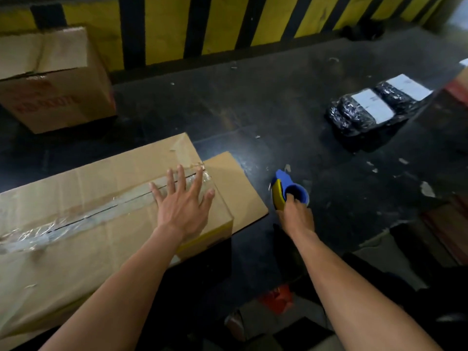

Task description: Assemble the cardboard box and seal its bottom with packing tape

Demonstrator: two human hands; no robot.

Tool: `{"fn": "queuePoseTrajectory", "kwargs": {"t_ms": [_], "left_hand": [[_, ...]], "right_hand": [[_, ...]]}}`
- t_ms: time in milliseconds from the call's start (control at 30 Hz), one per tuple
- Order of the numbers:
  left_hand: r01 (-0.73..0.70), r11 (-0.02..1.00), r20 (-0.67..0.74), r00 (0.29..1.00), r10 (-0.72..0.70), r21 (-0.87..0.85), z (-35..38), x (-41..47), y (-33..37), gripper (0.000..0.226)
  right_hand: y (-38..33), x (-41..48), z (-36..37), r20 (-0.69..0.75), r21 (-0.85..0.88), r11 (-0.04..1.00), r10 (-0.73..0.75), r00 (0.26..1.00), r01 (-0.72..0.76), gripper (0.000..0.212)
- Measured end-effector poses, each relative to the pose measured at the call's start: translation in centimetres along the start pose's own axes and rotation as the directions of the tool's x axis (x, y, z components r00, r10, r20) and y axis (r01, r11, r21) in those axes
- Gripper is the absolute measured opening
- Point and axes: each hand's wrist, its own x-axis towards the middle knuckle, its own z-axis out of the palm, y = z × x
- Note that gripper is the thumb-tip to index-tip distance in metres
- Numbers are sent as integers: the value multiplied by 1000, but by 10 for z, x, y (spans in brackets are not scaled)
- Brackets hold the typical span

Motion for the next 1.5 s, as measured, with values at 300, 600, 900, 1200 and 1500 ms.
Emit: {"fn": "queuePoseTrajectory", "kwargs": {"t_ms": [300, 600, 900, 1200, 1500], "left_hand": [[-1, 1000, 6, 1000, 2, -22, 0, 0, -3, 62], [19, 997, -8, 1000, -20, -80, -10, -4, -14, 59], [117, 976, -13, 993, -121, -184, -37, -39, -109, 60], [335, 935, -56, 938, -343, -116, -48, -112, -227, 62], [301, 921, -79, 941, -329, -247, -38, -150, -292, 63]], "right_hand": [[-7, 21, -4, -9, -111, 994, 8, 1000, -9, 29], [-39, 6, -94, -210, 158, 957, -206, 956, 242, 14], [-142, -38, -165, -269, 403, 755, -442, 856, 517, 27], [-277, -98, -157, -121, 391, 638, -679, 724, 663, 60], [-379, -138, -94, -6, 360, 484, -854, 521, 797, 80]]}}
